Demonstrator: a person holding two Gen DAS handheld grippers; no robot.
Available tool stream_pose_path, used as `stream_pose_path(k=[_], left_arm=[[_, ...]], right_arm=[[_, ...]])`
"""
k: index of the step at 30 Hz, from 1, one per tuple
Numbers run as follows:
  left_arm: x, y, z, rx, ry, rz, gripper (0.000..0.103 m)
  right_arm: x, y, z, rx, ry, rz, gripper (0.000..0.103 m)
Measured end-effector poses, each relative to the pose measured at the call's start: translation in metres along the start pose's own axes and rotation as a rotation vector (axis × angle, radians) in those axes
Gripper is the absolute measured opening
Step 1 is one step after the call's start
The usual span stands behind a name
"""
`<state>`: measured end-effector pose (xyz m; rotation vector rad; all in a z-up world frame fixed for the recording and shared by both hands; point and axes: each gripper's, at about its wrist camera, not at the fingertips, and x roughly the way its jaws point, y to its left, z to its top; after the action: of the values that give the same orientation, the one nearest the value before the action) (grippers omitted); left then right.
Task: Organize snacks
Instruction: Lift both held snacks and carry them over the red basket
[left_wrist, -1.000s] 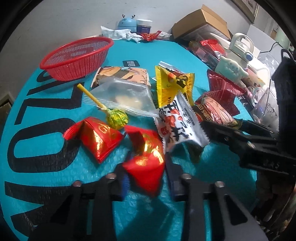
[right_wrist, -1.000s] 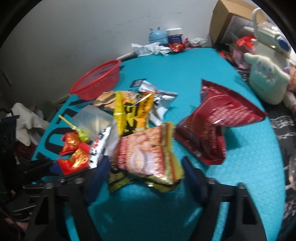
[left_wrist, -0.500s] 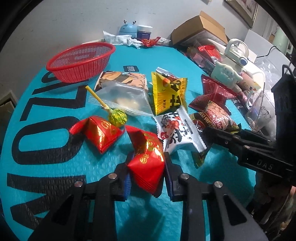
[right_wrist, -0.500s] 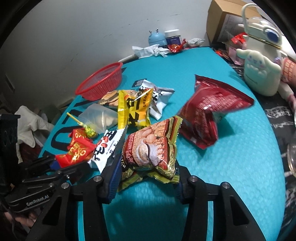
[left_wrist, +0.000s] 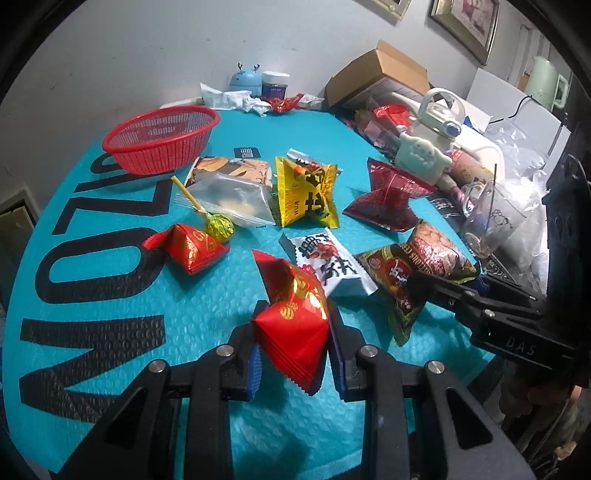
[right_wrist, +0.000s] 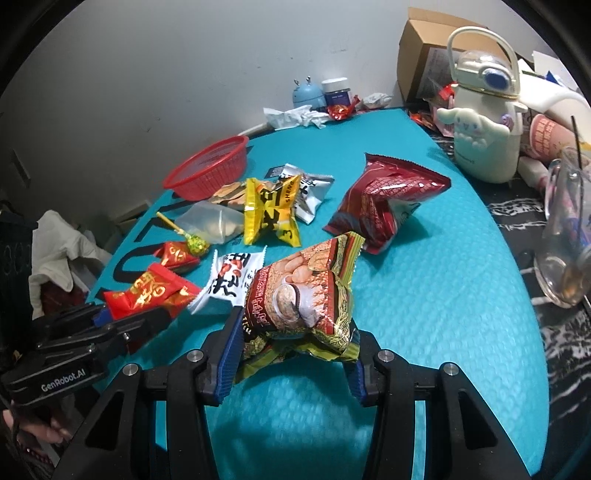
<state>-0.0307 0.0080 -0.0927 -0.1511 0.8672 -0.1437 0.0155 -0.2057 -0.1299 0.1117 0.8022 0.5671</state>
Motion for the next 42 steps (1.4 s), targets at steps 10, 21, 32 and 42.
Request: stream_pose_path(k=[10,21,32,42], left_arm=[[-0.026,-0.005,0.001,0.008,-0.064,0.0,0.029],[-0.053,0.007,0.023,0.012,-0.155,0.017,0.029],[-0.069,0.023,0.056,0.023,-0.232,0.03,0.029],[-0.076,0.042,0.095,0.034,-0.301,0.044,0.029]], right_arm=[[-0.02,0.014,-0.003,-0.025,-0.022,0.04,0.048],[-0.036,0.043,0.022,-0.113,-0.084,0.047,0.048],[-0.037,0.071,0.061,-0.197,-0.138,0.053,0.048],[-0.023,0.088,0.104,-0.259,-0.173,0.062,0.048]])
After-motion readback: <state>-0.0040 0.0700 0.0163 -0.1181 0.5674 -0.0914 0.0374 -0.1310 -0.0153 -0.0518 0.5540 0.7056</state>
